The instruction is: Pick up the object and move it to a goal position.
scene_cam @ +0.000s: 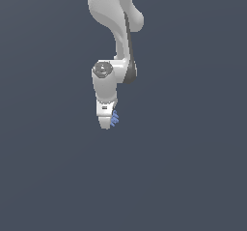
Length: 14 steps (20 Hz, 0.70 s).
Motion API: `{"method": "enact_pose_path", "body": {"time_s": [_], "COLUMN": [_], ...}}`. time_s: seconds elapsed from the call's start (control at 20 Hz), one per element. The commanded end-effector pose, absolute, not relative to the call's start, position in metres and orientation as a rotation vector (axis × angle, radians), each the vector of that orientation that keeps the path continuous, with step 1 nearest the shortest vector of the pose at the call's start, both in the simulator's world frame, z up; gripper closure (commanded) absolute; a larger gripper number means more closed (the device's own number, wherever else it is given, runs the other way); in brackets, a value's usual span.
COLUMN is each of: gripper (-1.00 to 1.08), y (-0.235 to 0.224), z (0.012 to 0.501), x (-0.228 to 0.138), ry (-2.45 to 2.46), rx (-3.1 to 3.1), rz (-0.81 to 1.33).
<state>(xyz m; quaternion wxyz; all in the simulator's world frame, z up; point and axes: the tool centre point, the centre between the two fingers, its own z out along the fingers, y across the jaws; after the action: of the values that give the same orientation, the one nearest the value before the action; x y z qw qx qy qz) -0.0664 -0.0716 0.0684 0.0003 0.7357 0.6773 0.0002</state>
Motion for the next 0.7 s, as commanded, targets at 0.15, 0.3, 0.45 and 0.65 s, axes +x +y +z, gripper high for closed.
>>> {"method": "enact_pose_path", "body": {"time_s": [0.15,0.3,0.45,0.65], "gripper": [1.08,1.08,1.08,1.08], "y": [-0.112,-0.138,-0.159,-0.182], "z": [0.097,0.116,0.131,0.147], "x": [-0.067,-0.068,-0.068,-0.068], "ry": [2.127,2.127,2.128,2.127], "rx": [2.312,2.312,2.312,2.313], "rz": [0.002,0.002,0.003,0.002]}}
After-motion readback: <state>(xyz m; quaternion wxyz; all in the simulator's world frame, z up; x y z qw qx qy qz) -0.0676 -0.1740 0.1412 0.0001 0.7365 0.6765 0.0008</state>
